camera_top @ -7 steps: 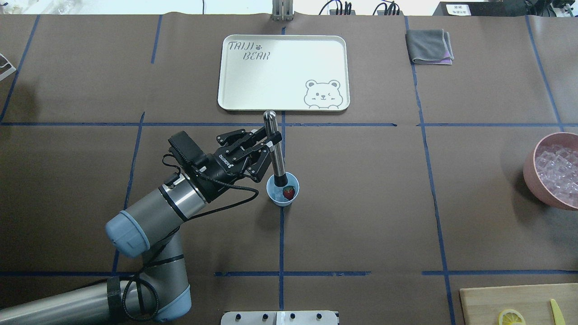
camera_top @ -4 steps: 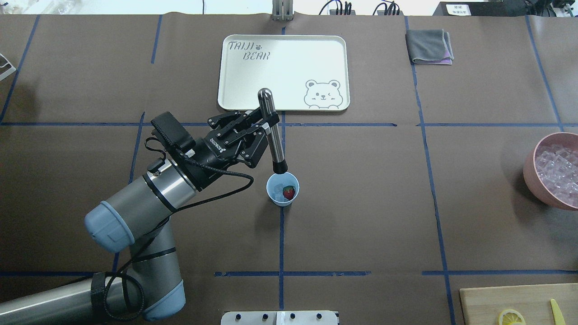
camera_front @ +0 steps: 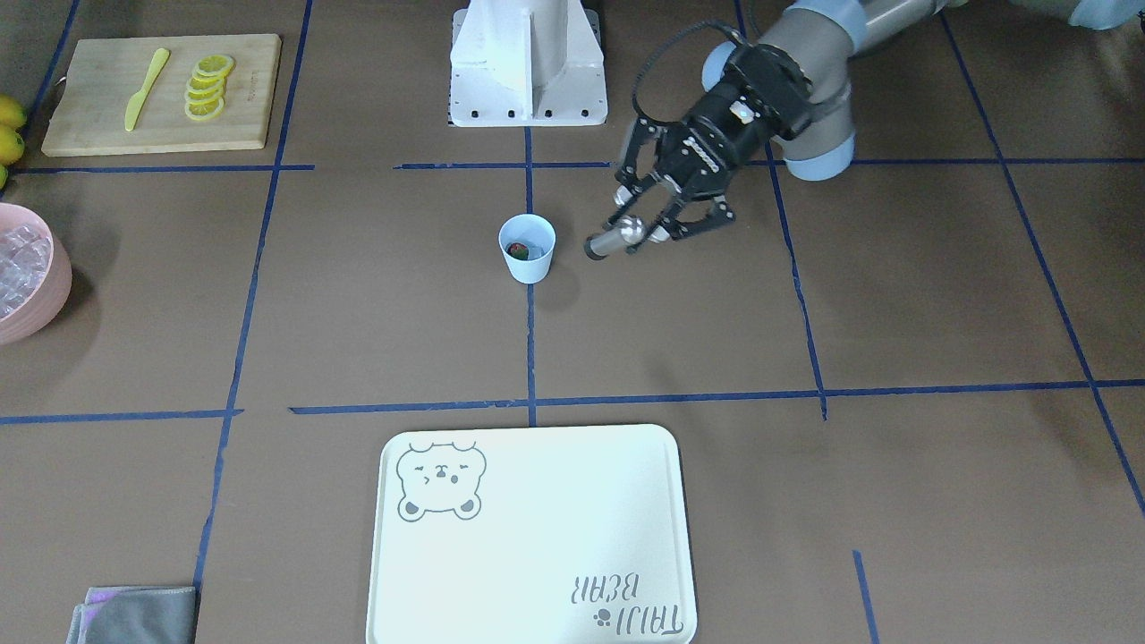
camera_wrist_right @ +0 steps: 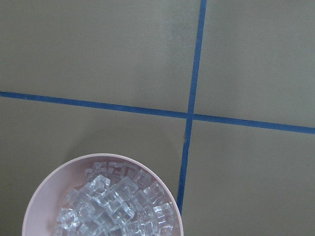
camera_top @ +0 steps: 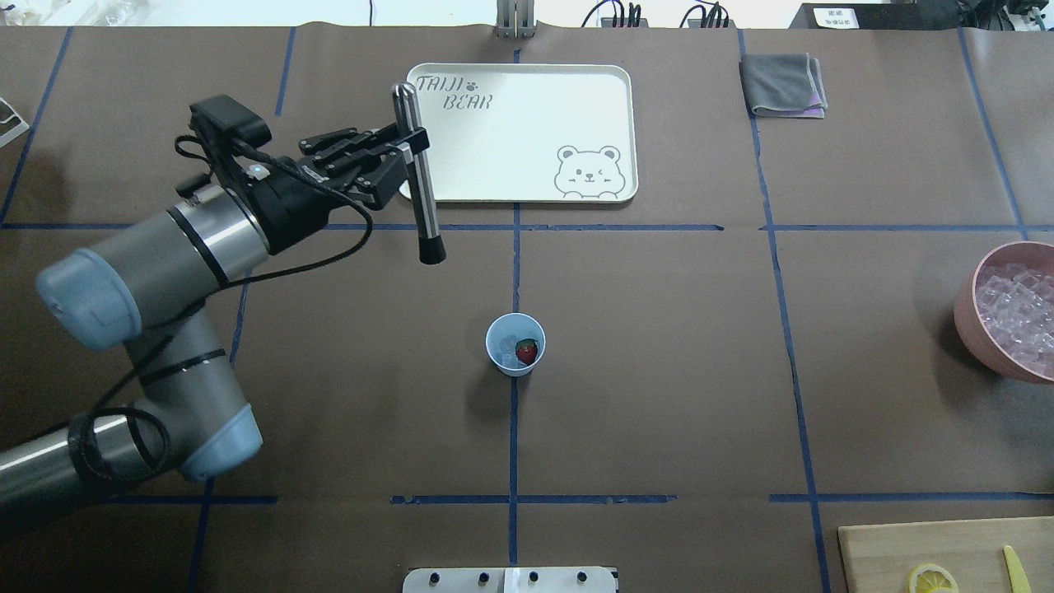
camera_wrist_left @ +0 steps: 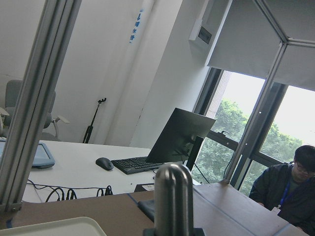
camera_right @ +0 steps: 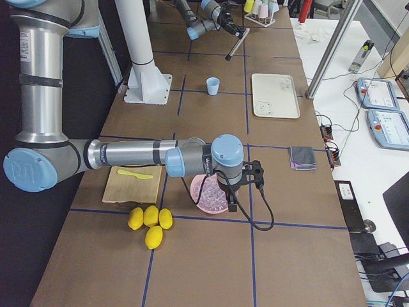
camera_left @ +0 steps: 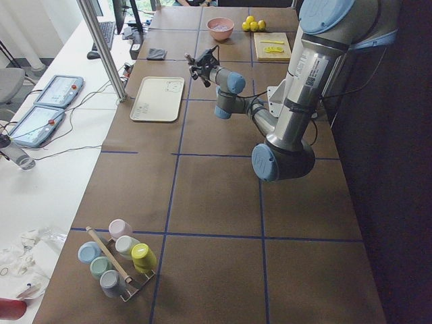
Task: Mash ice and strawberries in cup
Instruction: 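Lift the pestle out of the cup and draw the left gripper back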
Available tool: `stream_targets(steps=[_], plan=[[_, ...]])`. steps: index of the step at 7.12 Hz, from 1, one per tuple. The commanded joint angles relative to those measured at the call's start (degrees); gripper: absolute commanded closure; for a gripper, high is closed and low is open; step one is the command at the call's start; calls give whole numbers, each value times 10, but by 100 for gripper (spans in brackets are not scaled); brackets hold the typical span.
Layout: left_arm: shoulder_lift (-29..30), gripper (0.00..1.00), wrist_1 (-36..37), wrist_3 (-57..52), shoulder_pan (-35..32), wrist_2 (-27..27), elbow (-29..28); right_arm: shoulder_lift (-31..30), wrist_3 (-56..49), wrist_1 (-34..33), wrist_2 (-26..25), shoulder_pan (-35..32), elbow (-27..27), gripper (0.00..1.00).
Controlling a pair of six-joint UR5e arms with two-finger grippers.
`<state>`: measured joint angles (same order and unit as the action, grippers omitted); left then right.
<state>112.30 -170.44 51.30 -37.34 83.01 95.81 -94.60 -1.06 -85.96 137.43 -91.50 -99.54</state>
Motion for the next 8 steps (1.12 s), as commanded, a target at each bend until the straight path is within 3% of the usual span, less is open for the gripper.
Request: stream_targets(steps=[1, 5, 6, 8], plan=[[-31, 100, 106, 82, -124, 179, 0, 1, 1, 0, 1, 0, -1, 1], [-76, 100, 360, 79, -257, 462, -8, 7, 0, 0, 1, 0, 0, 1], [-77, 100, 408, 75, -262, 473, -13, 3, 0, 0, 2, 0, -3, 1], [-129, 100, 461, 74, -291, 555, -13, 4, 1, 0, 2, 0, -8, 1]])
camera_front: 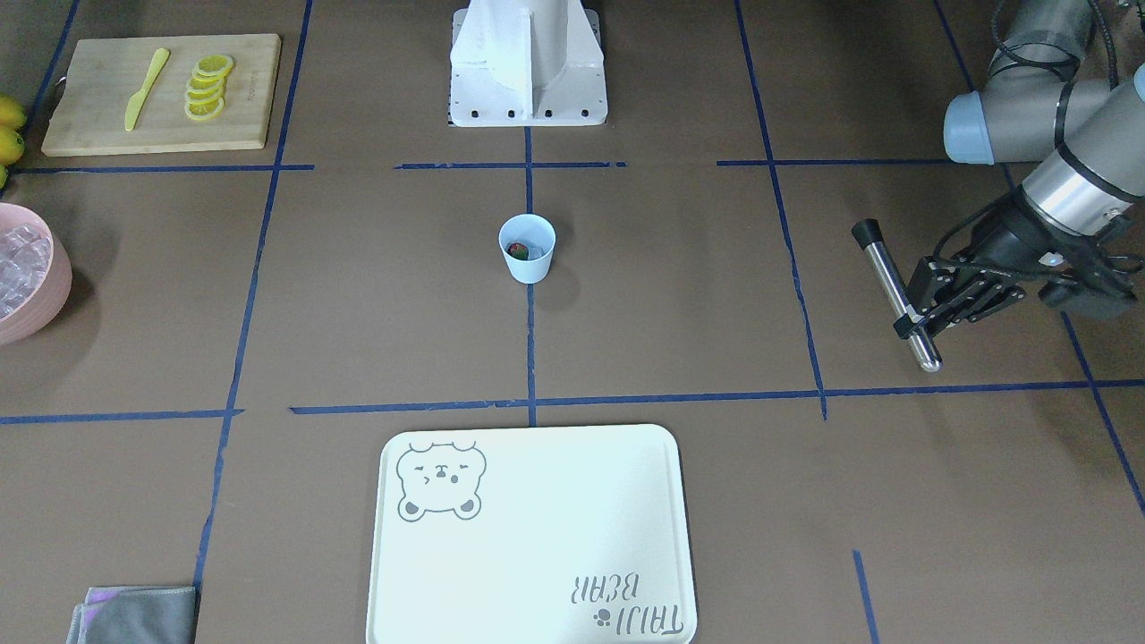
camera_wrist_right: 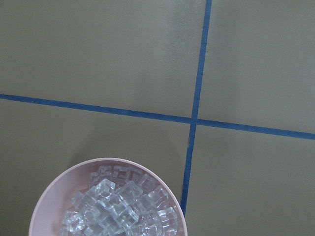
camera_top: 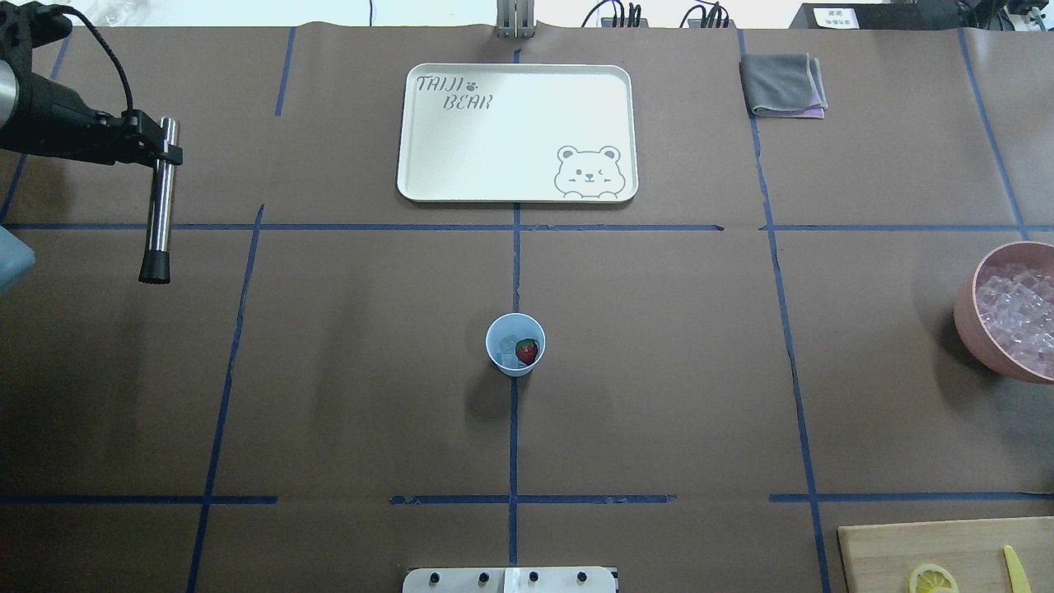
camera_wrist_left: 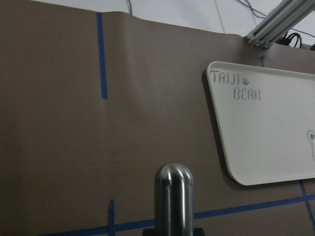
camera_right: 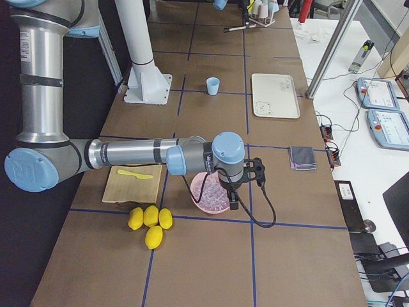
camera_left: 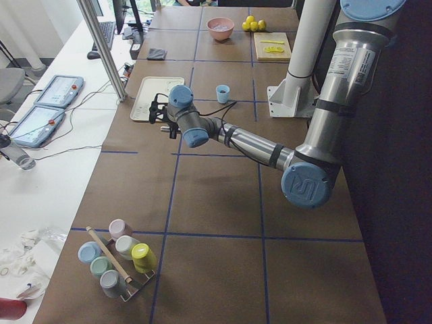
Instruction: Mash ice and strawberries in cup
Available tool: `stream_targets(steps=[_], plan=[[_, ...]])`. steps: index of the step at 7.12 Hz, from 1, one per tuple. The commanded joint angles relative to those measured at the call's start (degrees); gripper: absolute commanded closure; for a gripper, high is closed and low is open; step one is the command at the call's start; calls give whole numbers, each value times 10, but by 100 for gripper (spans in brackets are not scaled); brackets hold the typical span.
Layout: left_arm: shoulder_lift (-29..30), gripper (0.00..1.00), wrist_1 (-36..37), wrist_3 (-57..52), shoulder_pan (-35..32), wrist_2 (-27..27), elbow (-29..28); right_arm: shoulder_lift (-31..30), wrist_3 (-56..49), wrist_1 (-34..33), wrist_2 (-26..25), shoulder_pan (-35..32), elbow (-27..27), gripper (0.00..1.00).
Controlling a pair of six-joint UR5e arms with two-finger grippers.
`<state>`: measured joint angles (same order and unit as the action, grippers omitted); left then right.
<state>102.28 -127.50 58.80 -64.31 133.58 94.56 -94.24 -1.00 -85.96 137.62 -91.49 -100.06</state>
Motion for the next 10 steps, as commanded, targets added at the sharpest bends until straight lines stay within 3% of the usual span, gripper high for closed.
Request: stream_targets(steps=[1, 3, 6, 7, 9, 10], plan=[[-55, 100, 33, -2, -44, 68, -2, -2, -1, 0, 0, 0, -9, 1], [-111, 100, 38, -90, -50, 63, -12, -3, -1, 0, -2, 0, -10, 1], [-118, 100, 37, -214, -51, 50, -67, -3, -1, 0, -3, 0, -10, 1], [-134, 100, 37, -221, -48, 16, -68, -4, -1, 0, -4, 0, -10, 1], [-138, 100, 50, -247, -46, 10, -75, -3, -1, 0, -4, 0, -10, 1], [-138, 100, 51, -264, -44, -20, -88, -3, -1, 0, -4, 0, -10, 1]])
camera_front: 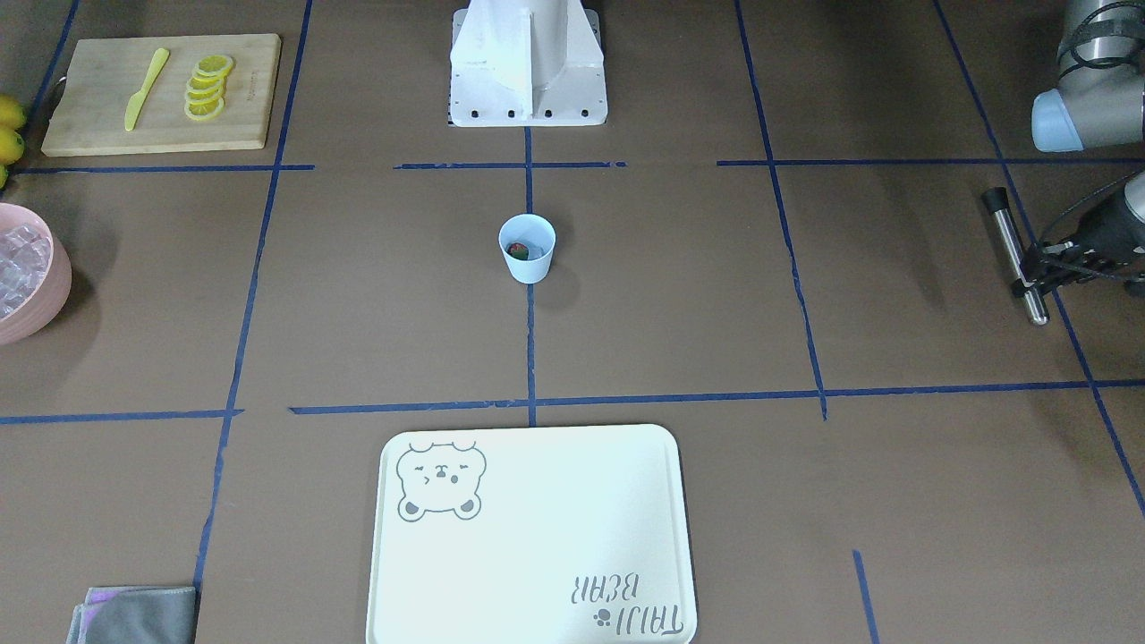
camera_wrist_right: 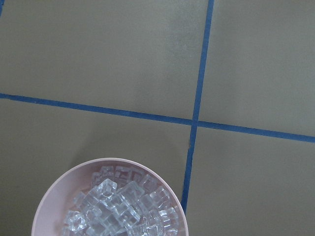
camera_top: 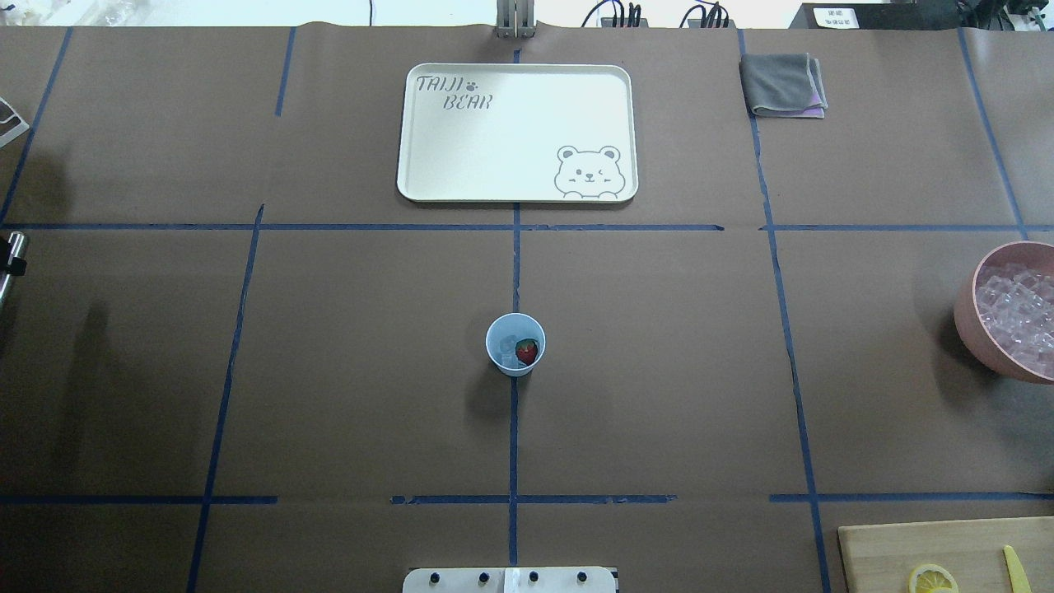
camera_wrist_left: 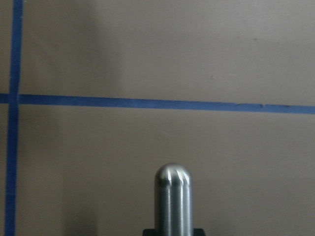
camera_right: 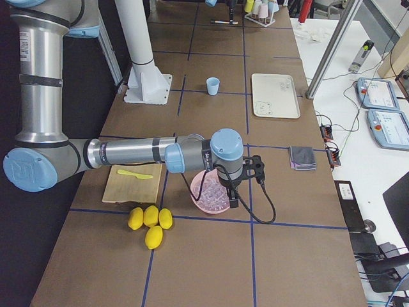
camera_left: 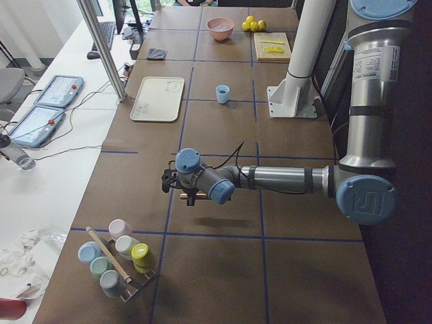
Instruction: Mash ice and strawberries in cup
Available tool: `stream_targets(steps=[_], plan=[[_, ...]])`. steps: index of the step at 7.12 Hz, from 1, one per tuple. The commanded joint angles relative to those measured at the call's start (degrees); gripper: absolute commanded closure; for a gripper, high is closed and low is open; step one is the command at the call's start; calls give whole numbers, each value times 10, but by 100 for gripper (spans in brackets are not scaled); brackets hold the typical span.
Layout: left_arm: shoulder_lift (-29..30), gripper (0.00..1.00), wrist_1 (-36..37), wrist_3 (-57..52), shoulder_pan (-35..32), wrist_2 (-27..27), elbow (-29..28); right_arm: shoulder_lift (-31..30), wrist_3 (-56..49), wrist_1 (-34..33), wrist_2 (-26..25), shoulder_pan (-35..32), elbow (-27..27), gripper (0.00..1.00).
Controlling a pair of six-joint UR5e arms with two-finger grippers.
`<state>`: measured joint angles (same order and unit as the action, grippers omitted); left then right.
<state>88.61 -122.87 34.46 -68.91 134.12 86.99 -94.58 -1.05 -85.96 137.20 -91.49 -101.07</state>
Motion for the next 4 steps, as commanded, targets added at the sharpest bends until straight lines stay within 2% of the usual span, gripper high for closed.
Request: stream_targets(steps=[1, 4], plan=[[-1, 100, 4, -33, 4, -40, -23, 0, 0, 0, -1, 0, 0, 1], [0, 100, 4, -46, 5, -67, -43, 2, 0, 0, -1, 0, 0, 1]])
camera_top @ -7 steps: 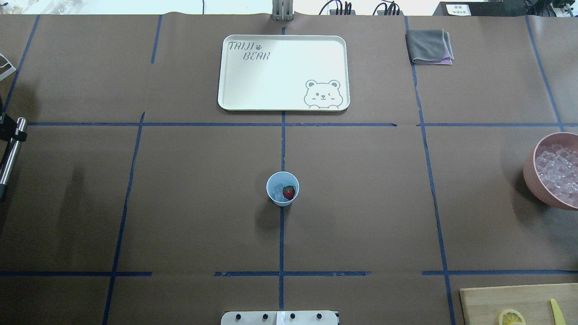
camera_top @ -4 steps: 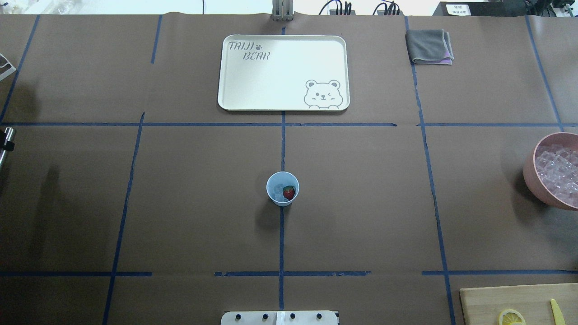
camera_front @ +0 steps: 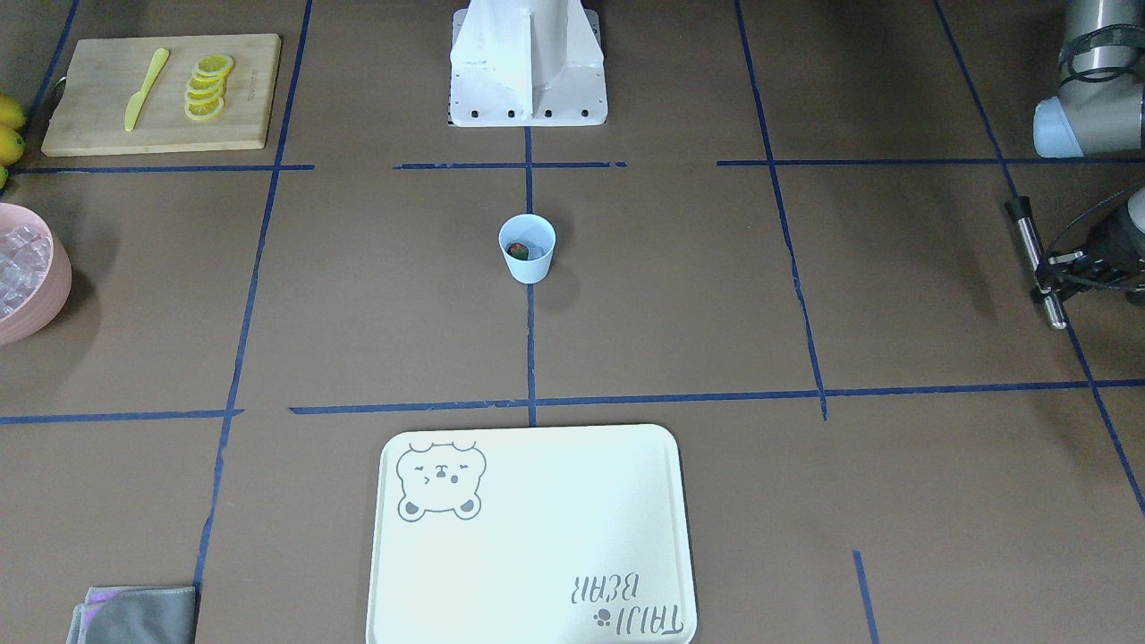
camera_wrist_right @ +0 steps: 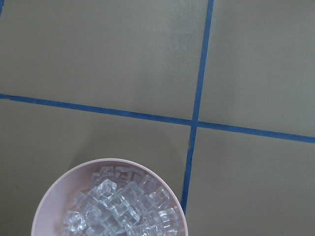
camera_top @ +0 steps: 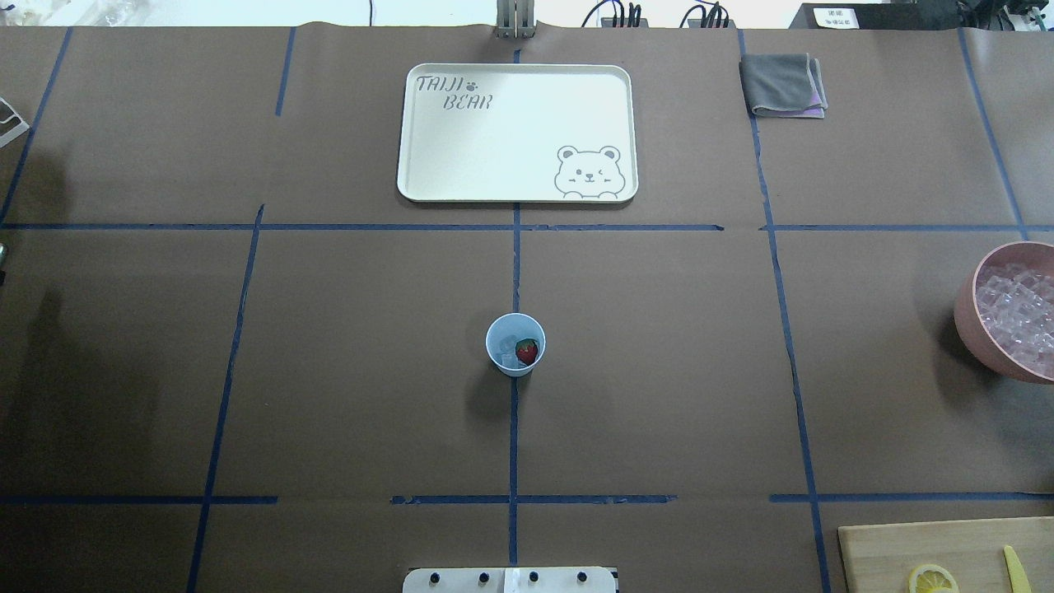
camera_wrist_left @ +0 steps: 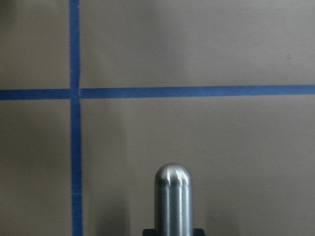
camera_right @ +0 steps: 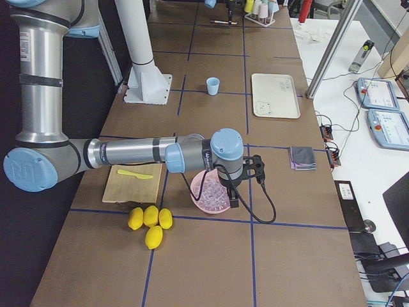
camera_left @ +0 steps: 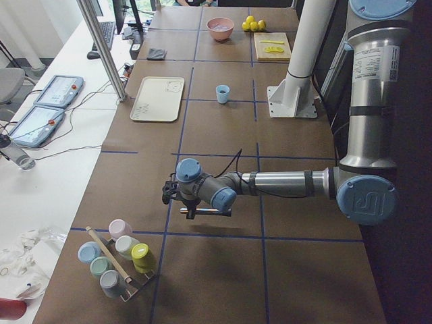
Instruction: Mash ice and strawberries in cup
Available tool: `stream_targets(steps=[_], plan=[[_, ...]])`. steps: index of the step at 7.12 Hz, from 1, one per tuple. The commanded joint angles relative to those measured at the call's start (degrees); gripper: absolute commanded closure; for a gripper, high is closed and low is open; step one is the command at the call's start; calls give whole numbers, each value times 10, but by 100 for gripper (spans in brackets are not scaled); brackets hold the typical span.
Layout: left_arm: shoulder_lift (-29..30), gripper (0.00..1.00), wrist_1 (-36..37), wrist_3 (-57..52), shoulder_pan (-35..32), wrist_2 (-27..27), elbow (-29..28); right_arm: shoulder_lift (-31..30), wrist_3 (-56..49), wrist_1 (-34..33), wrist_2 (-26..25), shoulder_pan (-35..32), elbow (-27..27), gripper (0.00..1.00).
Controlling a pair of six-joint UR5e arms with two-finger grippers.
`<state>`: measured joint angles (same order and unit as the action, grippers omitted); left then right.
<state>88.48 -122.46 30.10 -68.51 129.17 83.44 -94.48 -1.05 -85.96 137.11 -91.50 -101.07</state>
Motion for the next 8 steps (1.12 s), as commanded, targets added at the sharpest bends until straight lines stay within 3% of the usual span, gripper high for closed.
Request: stream_targets(steps=[1, 8], plan=[[1, 100, 0, -2, 2, -19, -11, 2, 0, 0, 0, 0, 0, 1], [0, 99, -7, -3, 43, -53, -12, 3, 0, 0, -3, 0, -5, 1]])
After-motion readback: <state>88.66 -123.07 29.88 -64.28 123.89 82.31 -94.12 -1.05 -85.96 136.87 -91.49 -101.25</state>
